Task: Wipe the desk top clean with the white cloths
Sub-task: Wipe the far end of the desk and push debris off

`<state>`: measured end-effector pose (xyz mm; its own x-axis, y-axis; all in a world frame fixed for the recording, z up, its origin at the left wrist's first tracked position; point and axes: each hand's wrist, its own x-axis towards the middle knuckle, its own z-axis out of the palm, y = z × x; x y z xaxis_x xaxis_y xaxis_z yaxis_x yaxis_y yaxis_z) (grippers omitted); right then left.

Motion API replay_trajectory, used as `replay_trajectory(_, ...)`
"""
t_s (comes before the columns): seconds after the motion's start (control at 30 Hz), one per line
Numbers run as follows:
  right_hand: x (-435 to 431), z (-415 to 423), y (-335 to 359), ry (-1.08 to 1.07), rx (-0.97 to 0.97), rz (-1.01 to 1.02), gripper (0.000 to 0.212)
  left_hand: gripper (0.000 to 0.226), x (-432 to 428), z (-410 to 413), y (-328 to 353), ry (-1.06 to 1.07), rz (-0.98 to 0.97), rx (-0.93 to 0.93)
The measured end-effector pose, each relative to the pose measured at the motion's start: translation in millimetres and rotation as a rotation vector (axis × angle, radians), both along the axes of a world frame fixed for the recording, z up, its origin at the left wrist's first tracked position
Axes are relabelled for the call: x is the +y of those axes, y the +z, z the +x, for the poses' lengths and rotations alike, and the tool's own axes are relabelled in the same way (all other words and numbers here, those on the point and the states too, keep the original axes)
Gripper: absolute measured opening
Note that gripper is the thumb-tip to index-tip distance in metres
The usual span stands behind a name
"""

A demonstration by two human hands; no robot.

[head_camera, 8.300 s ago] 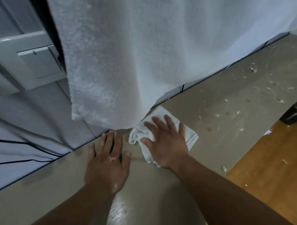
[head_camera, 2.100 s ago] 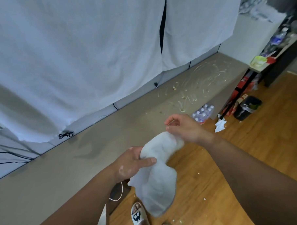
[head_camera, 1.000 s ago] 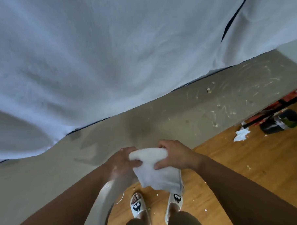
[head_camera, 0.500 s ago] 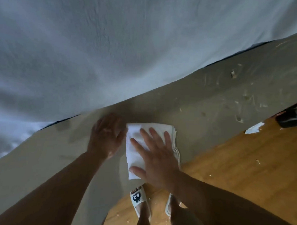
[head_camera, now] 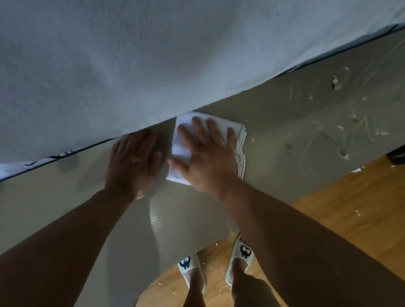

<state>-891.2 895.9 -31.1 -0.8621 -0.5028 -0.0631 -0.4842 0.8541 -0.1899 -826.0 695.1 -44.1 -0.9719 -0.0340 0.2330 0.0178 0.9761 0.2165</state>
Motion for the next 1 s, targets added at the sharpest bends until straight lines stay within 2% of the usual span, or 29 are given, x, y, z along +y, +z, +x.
replay_trajectory(0.17, 23.2, -41.1, -1.4, -0.055, -0.028, 0.051, 0.084, 0.054, 25.3, -18.1, -0.8, -0.007, -0.002, -0.046)
replay_trajectory(0.4, 84.0, -103.6, 7.6, -0.335, -0.088, 0.124, 0.088, 0.069, 49.1, -27.3, -5.8, 0.027, -0.087, -0.266)
replay_trajectory(0.5, 84.6, -111.7, 7.6, -0.482, -0.101, 0.121, 0.089, 0.074, 51.3, -26.5, -7.4, 0.056, -0.069, -0.317)
replay_trajectory(0.6, 70.1, -101.4, 10.6, -0.526, -0.123, 0.113, 0.085, 0.074, 52.6, -27.5, -6.0, 0.054, -0.07, -0.316)
replay_trajectory(0.7, 61.3, -64.7, 11.6, -0.468, -0.108, 0.09, 0.08, 0.071, 53.0, -28.2, -6.0, 0.047, -0.074, -0.299)
replay_trajectory(1.0, 42.3, 123.0, 4.0, -0.037, -0.058, -0.008, 0.071, 0.056, 48.0, -32.0, -11.0, 0.03, -0.074, -0.157)
